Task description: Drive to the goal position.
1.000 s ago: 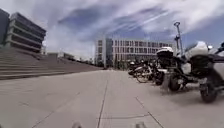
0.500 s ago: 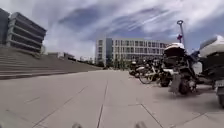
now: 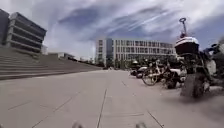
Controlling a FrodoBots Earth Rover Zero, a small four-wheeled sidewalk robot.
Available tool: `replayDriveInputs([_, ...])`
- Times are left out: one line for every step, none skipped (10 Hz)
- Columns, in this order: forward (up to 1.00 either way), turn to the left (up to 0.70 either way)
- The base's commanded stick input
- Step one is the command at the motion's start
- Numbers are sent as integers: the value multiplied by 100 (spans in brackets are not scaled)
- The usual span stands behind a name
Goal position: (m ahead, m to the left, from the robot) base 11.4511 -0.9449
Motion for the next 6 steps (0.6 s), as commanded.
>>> replayDriveInputs([70,0])
replayDriveInputs([70,0])
replayDriveInputs([70,0])
replayDriveInputs([70,0])
replayDriveInputs([70,0])
replayDriveInputs([70,0])
